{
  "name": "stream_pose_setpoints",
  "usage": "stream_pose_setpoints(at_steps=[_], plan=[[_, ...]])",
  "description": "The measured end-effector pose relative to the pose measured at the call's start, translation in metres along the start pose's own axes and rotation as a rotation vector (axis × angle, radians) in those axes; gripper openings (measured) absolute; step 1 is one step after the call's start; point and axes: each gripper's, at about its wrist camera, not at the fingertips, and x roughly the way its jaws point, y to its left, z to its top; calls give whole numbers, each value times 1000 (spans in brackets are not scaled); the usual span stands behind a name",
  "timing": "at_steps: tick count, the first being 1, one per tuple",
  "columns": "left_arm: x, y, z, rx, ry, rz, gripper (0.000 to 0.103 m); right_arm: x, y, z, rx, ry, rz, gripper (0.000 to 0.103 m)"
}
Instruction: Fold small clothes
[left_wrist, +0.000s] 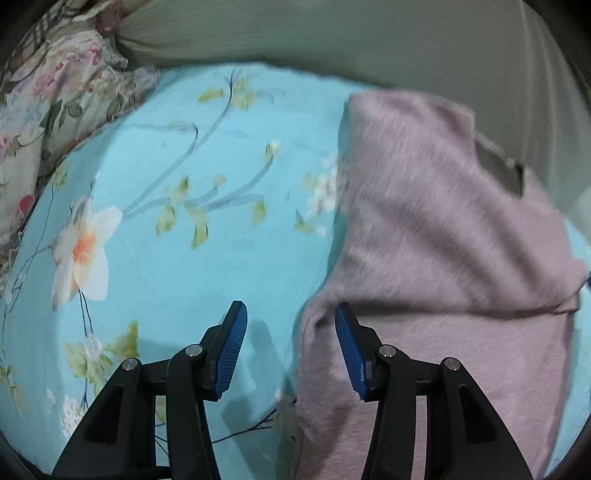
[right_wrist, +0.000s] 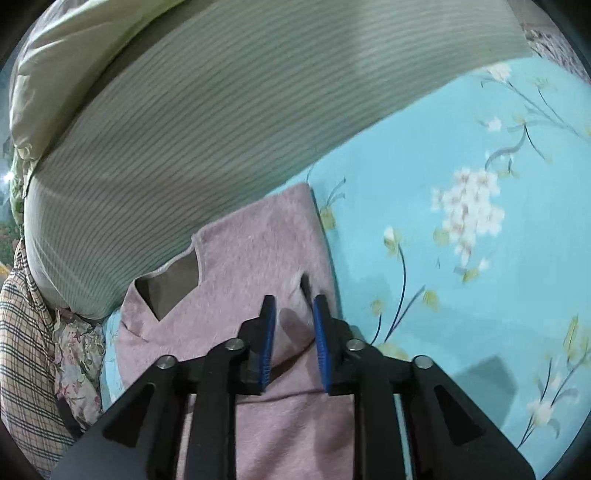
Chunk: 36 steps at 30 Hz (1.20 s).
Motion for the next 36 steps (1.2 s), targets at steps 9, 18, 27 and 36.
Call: stream_pose_setpoints(at_steps=[9,18,27,36], plan=[[18,-40,68,62,-44,-75,55,34,10,-4,-163,120,27,15],[58,-53,102,73,21,-68,66,-11,6,13,-49,0,55,14],[69,-67,98,93,-41,-3,30,18,-18,-2,-19,60,-30,46],[66,-54,109,21,-34,-48,10,37,10,-11,-155,119,-10,8]])
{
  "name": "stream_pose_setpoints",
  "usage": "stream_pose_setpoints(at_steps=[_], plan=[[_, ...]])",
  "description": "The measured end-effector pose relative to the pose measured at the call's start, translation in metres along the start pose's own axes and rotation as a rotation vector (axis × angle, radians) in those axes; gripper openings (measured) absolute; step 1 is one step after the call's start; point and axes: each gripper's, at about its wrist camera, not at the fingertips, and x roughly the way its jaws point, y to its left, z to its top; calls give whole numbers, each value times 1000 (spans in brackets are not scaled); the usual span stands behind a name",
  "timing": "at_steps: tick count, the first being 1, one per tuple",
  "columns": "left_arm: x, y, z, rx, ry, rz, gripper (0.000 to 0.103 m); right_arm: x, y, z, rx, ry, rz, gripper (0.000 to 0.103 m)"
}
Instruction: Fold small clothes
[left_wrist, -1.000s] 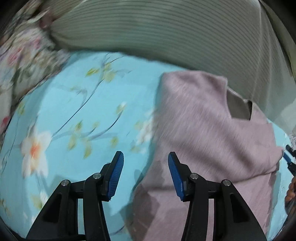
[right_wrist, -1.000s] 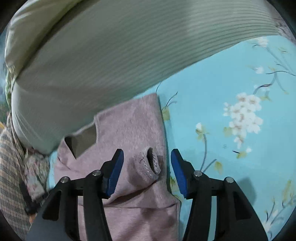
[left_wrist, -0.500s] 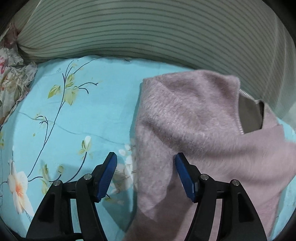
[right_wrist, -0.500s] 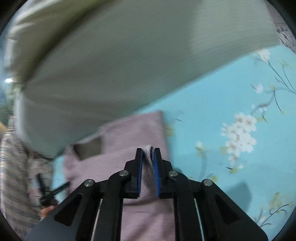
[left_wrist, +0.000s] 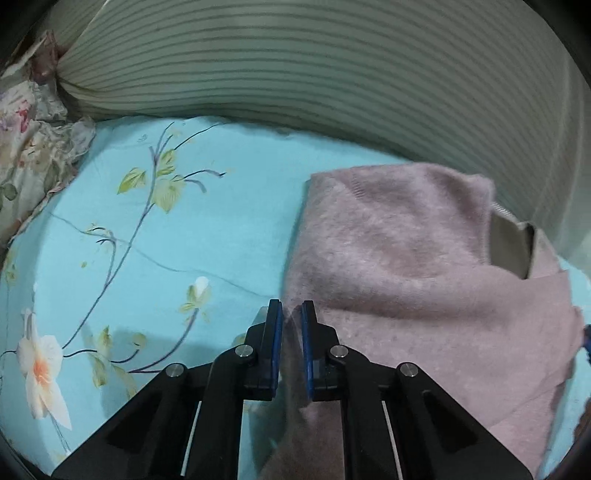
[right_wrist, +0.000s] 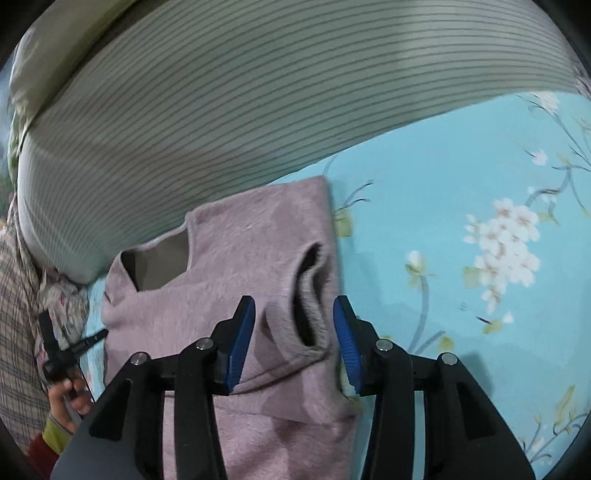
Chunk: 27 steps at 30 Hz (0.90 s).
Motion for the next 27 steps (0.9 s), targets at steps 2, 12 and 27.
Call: stream_pose_setpoints(at_steps=[2,12,27], plan=[[-4,-2,1,6,-5,-22,23,-8,3,-1,0,-23,-1,4],[10,-32,11,28,24,37,33,-24,-5,-9,7,-29,-106,14],[-58,-1,-52,-29,18,-41,54,-46,26,-90,-129,128,31,39]])
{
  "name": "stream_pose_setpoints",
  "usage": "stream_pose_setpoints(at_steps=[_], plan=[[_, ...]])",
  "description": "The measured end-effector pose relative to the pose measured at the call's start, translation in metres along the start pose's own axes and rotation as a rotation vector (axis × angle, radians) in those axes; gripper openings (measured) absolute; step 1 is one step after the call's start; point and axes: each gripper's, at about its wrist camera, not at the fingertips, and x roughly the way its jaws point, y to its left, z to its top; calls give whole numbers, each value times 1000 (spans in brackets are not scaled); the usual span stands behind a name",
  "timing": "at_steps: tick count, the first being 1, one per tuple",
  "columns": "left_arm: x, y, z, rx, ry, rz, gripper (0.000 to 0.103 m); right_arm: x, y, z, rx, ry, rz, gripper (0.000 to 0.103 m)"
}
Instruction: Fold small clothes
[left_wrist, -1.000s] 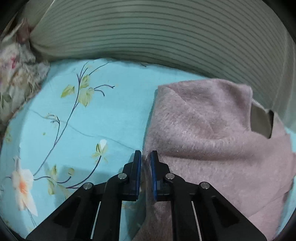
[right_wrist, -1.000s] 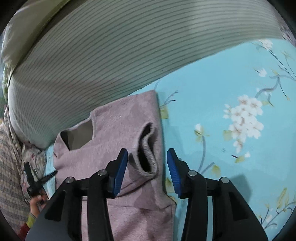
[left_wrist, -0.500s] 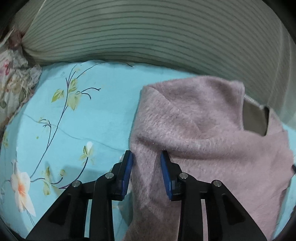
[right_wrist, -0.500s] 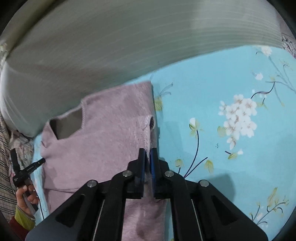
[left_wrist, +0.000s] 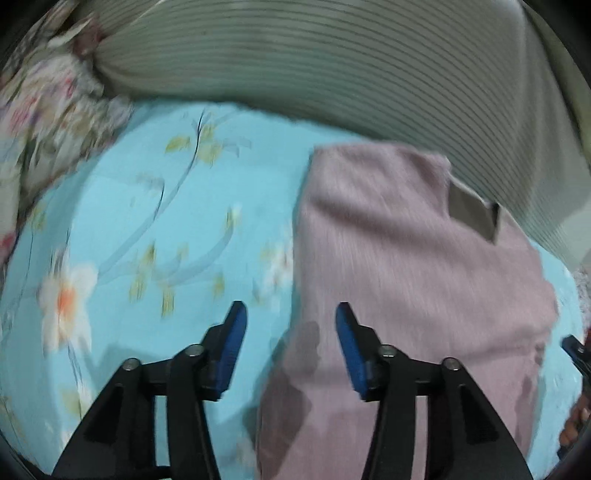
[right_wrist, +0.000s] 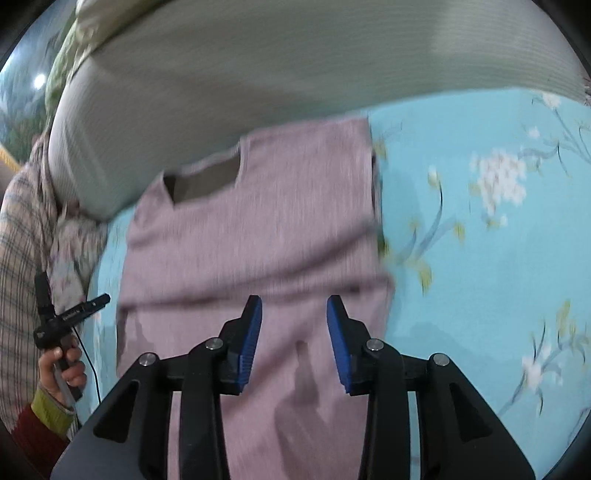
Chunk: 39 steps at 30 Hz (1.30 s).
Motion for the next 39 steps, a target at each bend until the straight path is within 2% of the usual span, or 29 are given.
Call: stream_pose_setpoints(at_steps=[5,10,16,19,22,26,29,31,34,36,37,39], plan=[[-30,-6,-93,58,101,-38,58,-18,-14,-52,-31,112,-9,40],[-55,14,-174,58,185,-64,58,-46,-34,-103,-6,178,-22,45],[-80,25,-248,49,255,-98,58,-63,-45,-166,16,244,-9,46],[-91,24,-276,79,267,-125,62,-68,-49,-192,41,241,24,46],[-101,27,-297,94,280,-170,68,-74,-46,-210,43,230,68,46],[-113,39,-313,100,281,-175,68,-75,-42,-231,73,241,161,46],[-121,56,-318,56,272,-180,68,-74,-41,-242,98,237,220,46],[-120,63,-322,22,285,-220,68,-73,-41,-248,118,232,263,46],[-124,65,-329,47,311,-282,68,-71,-41,-250,123,216,287,45],[-123,60,-328,57,323,-331,68,-70,-46,-249,159,190,292,40],[-123,60,-330,51,323,-354,66,-69,-50,-247,193,172,300,39],[-123,66,-331,26,324,-381,51,-67,-55,-247,241,154,321,37]])
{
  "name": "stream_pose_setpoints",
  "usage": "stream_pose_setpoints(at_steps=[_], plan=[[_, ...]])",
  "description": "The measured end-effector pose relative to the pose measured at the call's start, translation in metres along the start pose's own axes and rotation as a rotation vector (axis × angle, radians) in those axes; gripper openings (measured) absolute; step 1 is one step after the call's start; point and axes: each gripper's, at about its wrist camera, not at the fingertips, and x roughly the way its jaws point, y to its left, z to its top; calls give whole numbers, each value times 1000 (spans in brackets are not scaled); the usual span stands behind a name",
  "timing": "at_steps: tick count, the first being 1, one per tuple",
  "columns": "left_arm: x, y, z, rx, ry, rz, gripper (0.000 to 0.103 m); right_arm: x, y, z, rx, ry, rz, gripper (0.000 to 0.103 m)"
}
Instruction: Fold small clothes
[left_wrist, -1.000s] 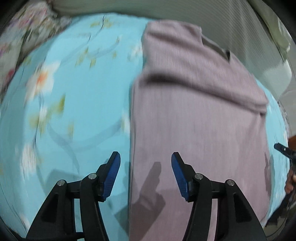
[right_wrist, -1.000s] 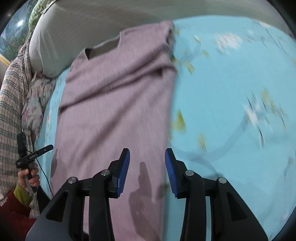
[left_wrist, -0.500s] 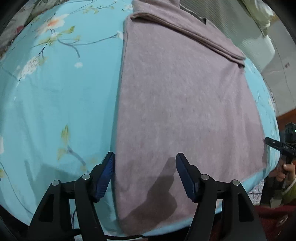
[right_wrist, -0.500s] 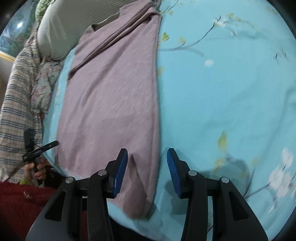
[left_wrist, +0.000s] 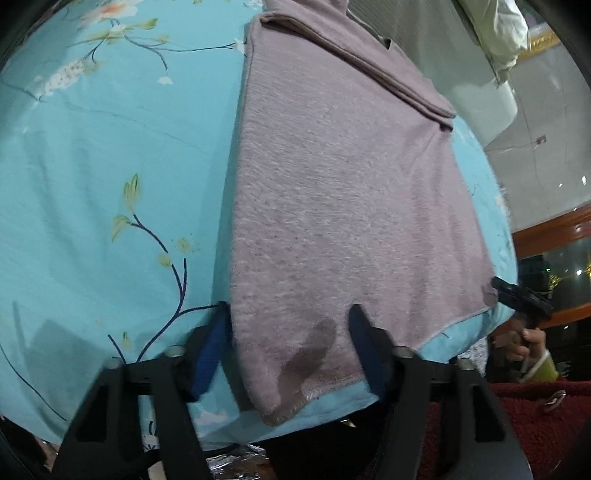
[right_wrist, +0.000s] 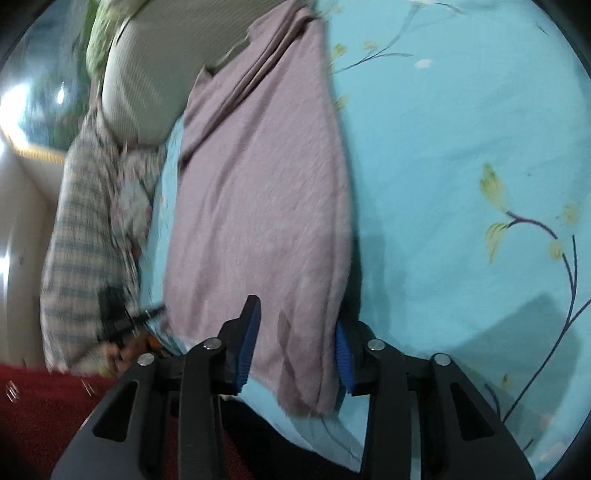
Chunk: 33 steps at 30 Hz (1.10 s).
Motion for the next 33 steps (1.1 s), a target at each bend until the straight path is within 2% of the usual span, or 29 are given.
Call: stream_pose_setpoints(at_steps=[2,4,6,7,8,9,17,22,27,33], plan=[[-1,9,-2,-36,0,-33,33,2,-1,-1,-2,29,9,36],[1,13,-3,-56,6,-63,26,5,1,-6,-20,67,2,30],[1,14,-7,-49,17,-78,21,7,3,-9,-33,93,-16,12],[3,10,-8,-41,22,-84,16,7,5,-10,-36,93,-24,11],[5,8,-9,-29,28,-87,5,4,6,-10,-40,84,-26,10],[7,3,-8,-17,32,-84,3,2,10,-9,-44,69,-21,9],[-19,-28,9,25,-78,-110,3,-35,60,22,-99,-78,73,8],[-58,-38,45,32,-226,-87,3,-57,95,65,-153,-193,87,8],[-86,-56,98,50,-367,-52,3,-63,117,129,-187,-294,63,8],[-101,-87,195,81,-509,-34,3,-40,118,232,-201,-371,-11,8]])
